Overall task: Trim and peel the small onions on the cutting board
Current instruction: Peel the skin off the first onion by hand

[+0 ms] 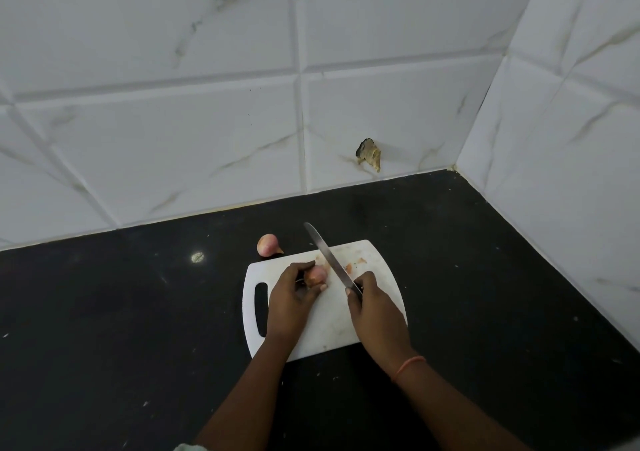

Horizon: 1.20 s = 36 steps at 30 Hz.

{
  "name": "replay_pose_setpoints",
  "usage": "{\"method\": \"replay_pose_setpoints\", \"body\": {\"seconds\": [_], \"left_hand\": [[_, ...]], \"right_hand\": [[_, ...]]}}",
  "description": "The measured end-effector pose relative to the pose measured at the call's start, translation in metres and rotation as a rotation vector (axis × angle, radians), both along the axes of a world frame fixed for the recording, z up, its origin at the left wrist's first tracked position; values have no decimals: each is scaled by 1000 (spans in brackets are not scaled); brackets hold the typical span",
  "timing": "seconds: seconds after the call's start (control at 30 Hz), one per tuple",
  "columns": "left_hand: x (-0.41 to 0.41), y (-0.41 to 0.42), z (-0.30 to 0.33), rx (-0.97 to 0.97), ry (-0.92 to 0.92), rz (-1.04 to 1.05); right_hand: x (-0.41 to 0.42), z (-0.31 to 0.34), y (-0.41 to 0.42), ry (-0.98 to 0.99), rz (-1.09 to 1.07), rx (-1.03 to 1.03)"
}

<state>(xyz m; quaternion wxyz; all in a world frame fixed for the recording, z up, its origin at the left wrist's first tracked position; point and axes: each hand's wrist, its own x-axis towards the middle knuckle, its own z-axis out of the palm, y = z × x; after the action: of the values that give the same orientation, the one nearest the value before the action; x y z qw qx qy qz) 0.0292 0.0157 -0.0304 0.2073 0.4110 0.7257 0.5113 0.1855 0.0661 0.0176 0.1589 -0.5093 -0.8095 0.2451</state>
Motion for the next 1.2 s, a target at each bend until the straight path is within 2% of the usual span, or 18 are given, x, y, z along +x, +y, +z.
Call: {"method": "replay_pose_setpoints", "body": {"seconds": [0.17,0.37,0.47,0.63,0.93,1.1,1.2], "left_hand": [[-1,0,-2,-22,-5,4],[-1,-1,-3,-3,-12,-6],[-2,-2,-3,14,-28,-11],[-1,0,-3,-3,-8,-4],[-3,0,-4,14,2,-6],[-1,-1,-1,31,-29,0],[0,-1,1,29,-33,1]], "right_hand": [[-6,1,-5,20,46,-24],[-8,3,1,-74,9,-37],[-5,6,3,-26,-28,-63],[-11,4,-7,55,71,-113],[-14,4,-4,9,57,-81],[-7,11,9,59,-69,-39],[-5,11,8,69,14,-16]]}}
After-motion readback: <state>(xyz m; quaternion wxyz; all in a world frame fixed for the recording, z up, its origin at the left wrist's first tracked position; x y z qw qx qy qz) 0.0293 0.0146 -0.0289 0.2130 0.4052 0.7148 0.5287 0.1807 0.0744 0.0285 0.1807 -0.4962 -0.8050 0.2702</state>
